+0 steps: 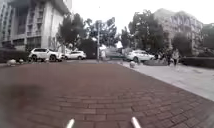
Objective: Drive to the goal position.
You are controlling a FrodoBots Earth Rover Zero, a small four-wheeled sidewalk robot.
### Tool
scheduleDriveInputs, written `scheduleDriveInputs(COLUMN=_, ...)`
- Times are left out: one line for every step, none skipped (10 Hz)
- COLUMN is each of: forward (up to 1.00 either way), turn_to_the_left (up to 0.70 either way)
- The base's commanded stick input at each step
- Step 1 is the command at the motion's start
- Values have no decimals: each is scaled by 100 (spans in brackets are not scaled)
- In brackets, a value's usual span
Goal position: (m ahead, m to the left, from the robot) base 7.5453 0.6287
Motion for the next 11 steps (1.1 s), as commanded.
scheduleDriveInputs(forward=58, turn_to_the_left=0)
scheduleDriveInputs(forward=58, turn_to_the_left=0)
scheduleDriveInputs(forward=58, turn_to_the_left=0)
scheduleDriveInputs(forward=58, turn_to_the_left=0)
scheduleDriveInputs(forward=58, turn_to_the_left=0)
scheduleDriveInputs(forward=58, turn_to_the_left=0)
scheduleDriveInputs(forward=58, turn_to_the_left=0)
scheduleDriveInputs(forward=58, turn_to_the_left=0)
scheduleDriveInputs(forward=58, turn_to_the_left=0)
scheduleDriveInputs(forward=58, turn_to_the_left=0)
scheduleDriveInputs(forward=58, turn_to_the_left=0)
